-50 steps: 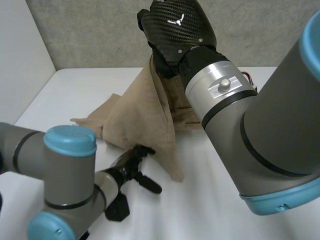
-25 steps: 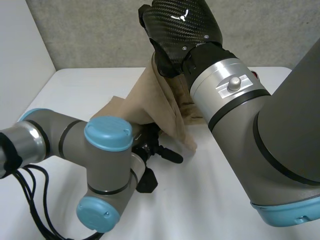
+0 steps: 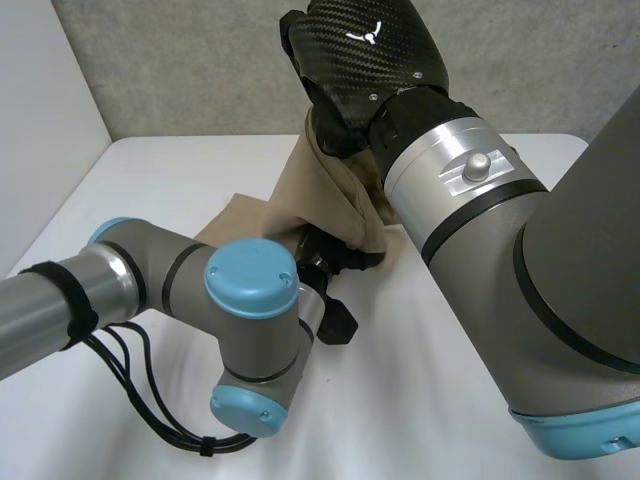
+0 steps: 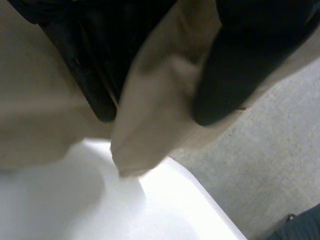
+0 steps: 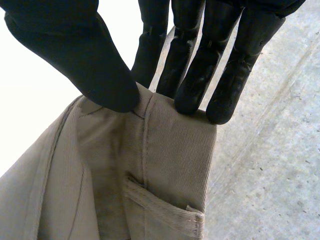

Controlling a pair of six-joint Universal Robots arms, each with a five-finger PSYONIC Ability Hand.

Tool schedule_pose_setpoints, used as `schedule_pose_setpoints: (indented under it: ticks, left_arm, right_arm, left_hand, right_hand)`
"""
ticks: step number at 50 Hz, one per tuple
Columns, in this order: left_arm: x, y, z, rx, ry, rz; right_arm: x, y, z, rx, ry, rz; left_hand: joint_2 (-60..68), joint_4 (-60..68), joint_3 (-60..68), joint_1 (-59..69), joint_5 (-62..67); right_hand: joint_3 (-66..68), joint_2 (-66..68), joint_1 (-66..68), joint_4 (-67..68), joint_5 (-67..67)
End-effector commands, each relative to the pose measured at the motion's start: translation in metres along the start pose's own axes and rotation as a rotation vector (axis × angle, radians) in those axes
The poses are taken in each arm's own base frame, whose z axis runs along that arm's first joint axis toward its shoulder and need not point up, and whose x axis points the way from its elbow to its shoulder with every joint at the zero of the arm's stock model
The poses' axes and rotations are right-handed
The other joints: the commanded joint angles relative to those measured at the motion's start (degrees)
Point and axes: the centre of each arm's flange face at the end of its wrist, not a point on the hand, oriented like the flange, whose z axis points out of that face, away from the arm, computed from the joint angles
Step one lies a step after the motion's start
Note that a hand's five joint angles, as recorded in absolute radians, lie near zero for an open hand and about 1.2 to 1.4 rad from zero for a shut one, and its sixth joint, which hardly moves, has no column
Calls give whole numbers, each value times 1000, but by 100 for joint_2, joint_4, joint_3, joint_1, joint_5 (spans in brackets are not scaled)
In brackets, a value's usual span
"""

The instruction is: Fold the shorts.

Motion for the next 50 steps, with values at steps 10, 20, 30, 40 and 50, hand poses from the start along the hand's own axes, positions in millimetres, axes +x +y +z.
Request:
schedule_pose_setpoints:
  ticks: [10,20,30,40,50]
  left_arm:
    - [-6,-94,-34,225,-169,123]
    - [-1,-158,-71,164,-158,506]
    - [0,-216,-104,49,-252,827]
    - [-36,-200,-125,-325,-361,1105]
    - [-38,-210,-91,-267,-298,1313]
  right_arm:
    - [3,4,2,-8,7,-17]
    - [25,33,7,-95,59,-55]
    - [36,76,0,-235,68,-76]
    - [19,128,-25,-521,-85,-103]
    - [27,149,-11,-571,-112,-202]
  left_hand:
    - [1961,2041,1996,1923,2085]
    - [1961,2041,1996,1923,2085]
    - [1961,2041,1996,1923,2085]
    - [1961,2041,1996,1923,2085]
    - [1961,2041,1996,1923,2085]
  right_hand:
    - [1192,1260,2415,1170,1364]
    - [1192,1260,2415,1170,1364]
    - [1192,1260,2415,1170,1364]
    - [1192,1260,2415,1170,1364]
    - [1192,1260,2415,1170,1364]
